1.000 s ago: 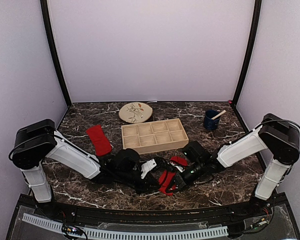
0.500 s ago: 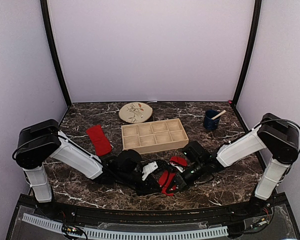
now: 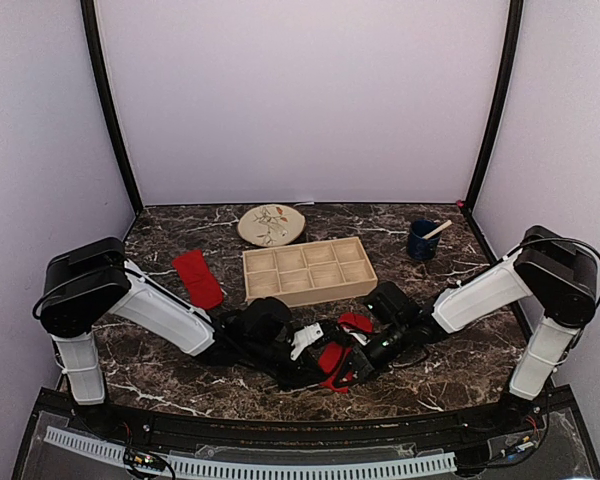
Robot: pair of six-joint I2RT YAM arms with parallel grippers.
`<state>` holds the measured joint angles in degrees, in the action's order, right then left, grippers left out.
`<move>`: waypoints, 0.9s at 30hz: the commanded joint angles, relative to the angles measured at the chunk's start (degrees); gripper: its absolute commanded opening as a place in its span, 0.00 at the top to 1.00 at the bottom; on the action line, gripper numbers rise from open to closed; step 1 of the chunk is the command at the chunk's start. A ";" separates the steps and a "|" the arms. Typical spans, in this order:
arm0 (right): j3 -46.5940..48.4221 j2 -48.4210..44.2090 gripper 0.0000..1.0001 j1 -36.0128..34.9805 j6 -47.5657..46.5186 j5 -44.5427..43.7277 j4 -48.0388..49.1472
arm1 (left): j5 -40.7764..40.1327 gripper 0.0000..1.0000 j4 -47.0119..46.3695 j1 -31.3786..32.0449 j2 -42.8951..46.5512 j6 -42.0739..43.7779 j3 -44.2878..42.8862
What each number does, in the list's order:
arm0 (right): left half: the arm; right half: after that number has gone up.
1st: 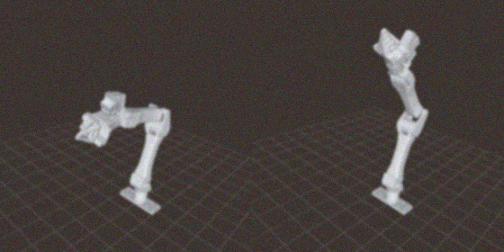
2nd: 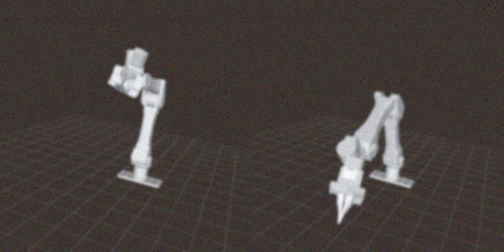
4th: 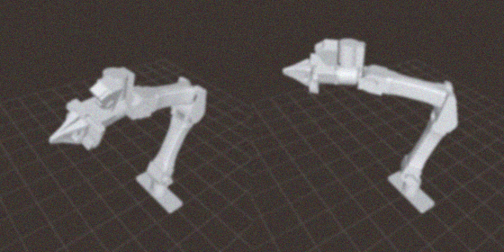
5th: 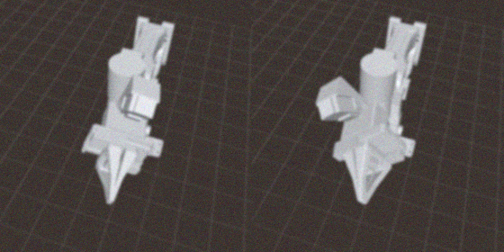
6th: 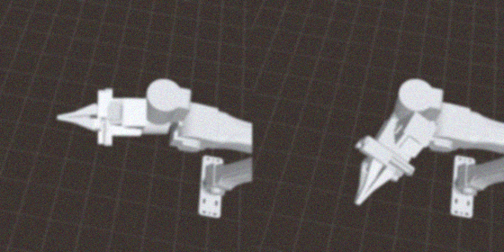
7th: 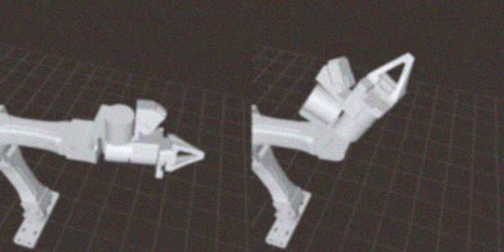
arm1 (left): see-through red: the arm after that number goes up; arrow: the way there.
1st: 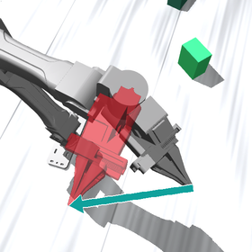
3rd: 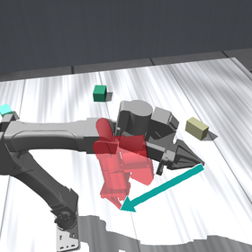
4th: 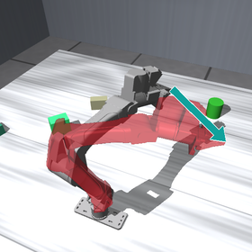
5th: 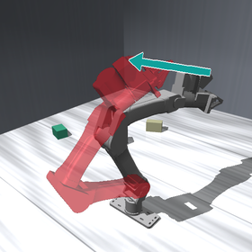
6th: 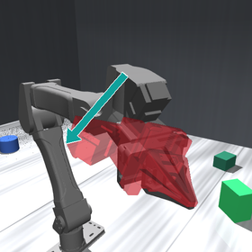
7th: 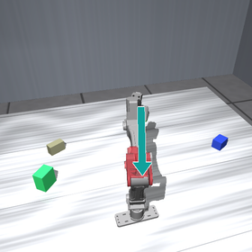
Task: Roll the socks
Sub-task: Roll the sock at the center of the board.
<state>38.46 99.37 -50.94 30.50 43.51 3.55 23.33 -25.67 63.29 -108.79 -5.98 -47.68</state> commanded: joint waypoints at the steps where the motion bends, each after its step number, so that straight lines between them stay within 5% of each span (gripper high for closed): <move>1: 0.24 -0.47 0.92 0.31 -1.13 -2.27 -1.14 | -0.21 1.00 4.57 0.59 -1.25 0.51 -1.40; 10: -1.69 -4.08 0.74 0.60 -1.05 -8.26 -1.76 | 0.63 1.00 13.14 0.61 -1.94 -2.02 -4.53; 27: -12.37 -19.12 0.70 1.96 1.92 -21.97 2.66 | 9.74 1.00 20.20 -2.06 -4.61 -8.17 -9.15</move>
<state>28.01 84.09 -49.39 32.10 28.01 4.29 29.04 -12.01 62.43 -111.44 -11.42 -56.36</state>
